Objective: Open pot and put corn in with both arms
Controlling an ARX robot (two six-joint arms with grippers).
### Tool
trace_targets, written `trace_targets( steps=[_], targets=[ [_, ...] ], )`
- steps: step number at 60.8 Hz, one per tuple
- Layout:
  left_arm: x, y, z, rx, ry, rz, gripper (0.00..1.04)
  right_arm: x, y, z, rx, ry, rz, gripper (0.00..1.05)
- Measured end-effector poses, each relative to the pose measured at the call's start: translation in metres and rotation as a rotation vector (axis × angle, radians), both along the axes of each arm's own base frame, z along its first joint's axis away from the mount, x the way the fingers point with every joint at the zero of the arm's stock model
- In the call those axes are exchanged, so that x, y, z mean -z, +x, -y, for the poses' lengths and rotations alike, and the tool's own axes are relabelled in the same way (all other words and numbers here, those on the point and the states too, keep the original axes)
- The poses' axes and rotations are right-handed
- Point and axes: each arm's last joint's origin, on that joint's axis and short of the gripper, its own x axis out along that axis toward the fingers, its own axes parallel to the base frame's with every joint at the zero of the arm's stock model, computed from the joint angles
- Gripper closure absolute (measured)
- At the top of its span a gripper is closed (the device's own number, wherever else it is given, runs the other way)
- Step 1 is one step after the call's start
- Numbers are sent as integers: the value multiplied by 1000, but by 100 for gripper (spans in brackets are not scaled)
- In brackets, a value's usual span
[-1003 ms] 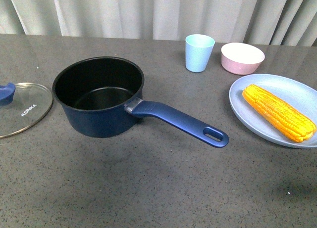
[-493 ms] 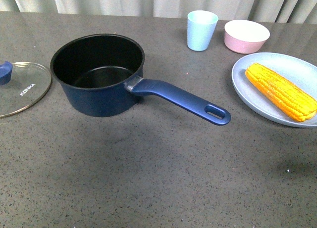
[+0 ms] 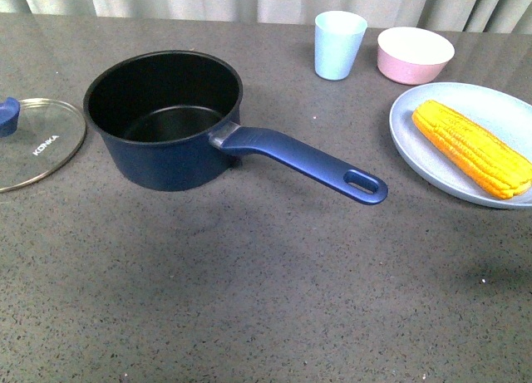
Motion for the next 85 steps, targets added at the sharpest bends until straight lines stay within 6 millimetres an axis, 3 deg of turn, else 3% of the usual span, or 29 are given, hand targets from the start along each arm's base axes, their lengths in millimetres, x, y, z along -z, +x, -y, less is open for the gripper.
trace_targets(
  steps=[5,11,15,26,34,51,75,85],
  targets=[
    [0,0,0,1,0,0,9,-4,11,5,-128,42,-307,9],
    [0,0,0,0,0,0,9,-37,60,29,-109,-55,-293,9],
    [0,0,0,0,0,0,9,-44,100,44,-136,-143,-321,9],
    [0,0,0,0,0,0,9,3,186,50,-305,-298,-549,9],
    [0,0,0,0,0,0,9,21,219,47,-350,-337,-599,9],
    [0,0,0,0,0,0,9,55,248,32,-433,-351,-692,9],
    [0,0,0,0,0,0,9,74,273,23,-437,-369,-738,9],
    [0,0,0,0,0,0,9,78,275,20,-452,-348,-746,36]
  ],
)
